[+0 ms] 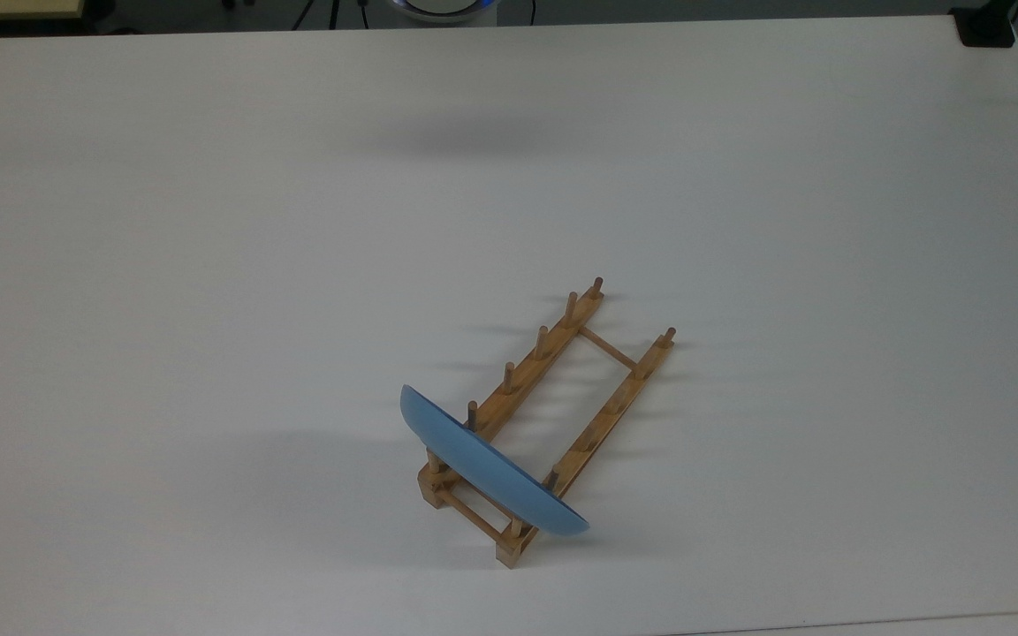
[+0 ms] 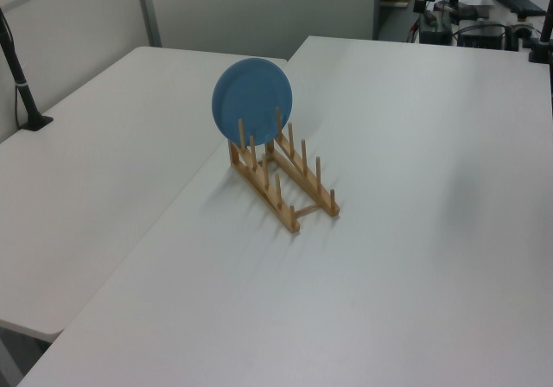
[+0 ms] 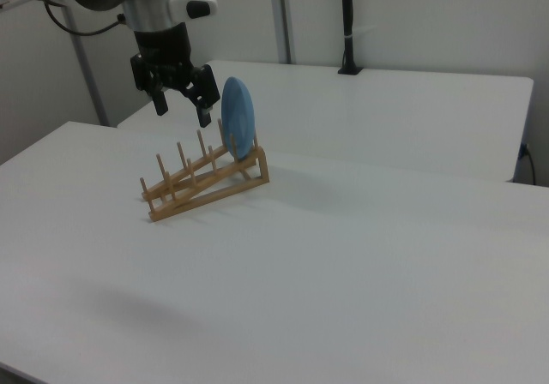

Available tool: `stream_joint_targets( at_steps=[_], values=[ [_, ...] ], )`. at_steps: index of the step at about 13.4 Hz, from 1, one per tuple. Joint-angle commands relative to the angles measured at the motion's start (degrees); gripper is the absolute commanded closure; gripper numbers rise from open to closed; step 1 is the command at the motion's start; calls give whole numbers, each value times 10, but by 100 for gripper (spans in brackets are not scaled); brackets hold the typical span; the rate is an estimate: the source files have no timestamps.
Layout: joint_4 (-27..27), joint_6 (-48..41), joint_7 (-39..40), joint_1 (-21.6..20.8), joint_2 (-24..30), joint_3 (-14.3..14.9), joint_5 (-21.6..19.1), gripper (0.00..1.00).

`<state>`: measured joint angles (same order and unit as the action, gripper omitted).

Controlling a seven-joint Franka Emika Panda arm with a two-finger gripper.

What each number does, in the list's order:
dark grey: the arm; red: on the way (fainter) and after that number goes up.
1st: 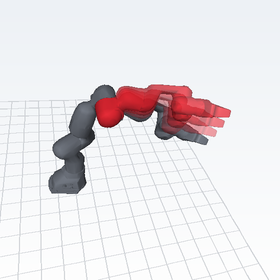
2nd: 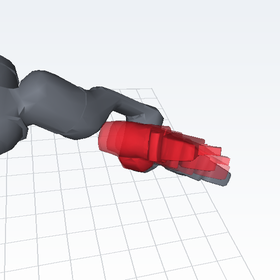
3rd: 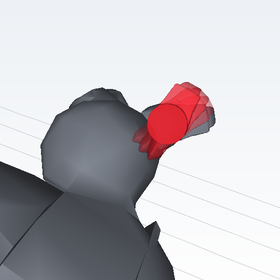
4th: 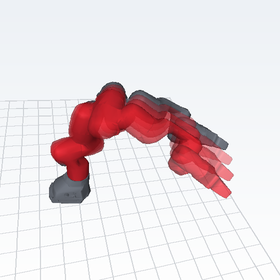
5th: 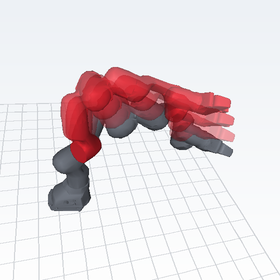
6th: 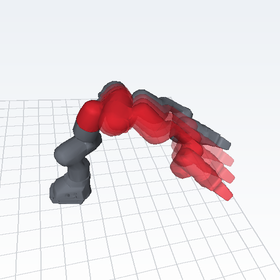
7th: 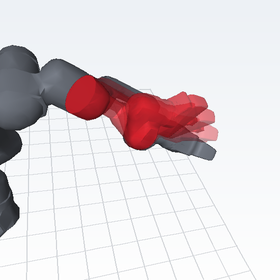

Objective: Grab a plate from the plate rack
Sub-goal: 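Move the gripper down toward the blue plate's rim in the rack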

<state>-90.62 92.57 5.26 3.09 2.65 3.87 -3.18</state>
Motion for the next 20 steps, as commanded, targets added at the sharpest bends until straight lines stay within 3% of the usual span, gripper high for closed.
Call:
stream_joint_targets(
  at_steps=[1,20],
  values=[
    [6,-11,-11,-16,1,13,7,0],
    [4,-10,-1,-16,0,11,2,0]
  ],
)
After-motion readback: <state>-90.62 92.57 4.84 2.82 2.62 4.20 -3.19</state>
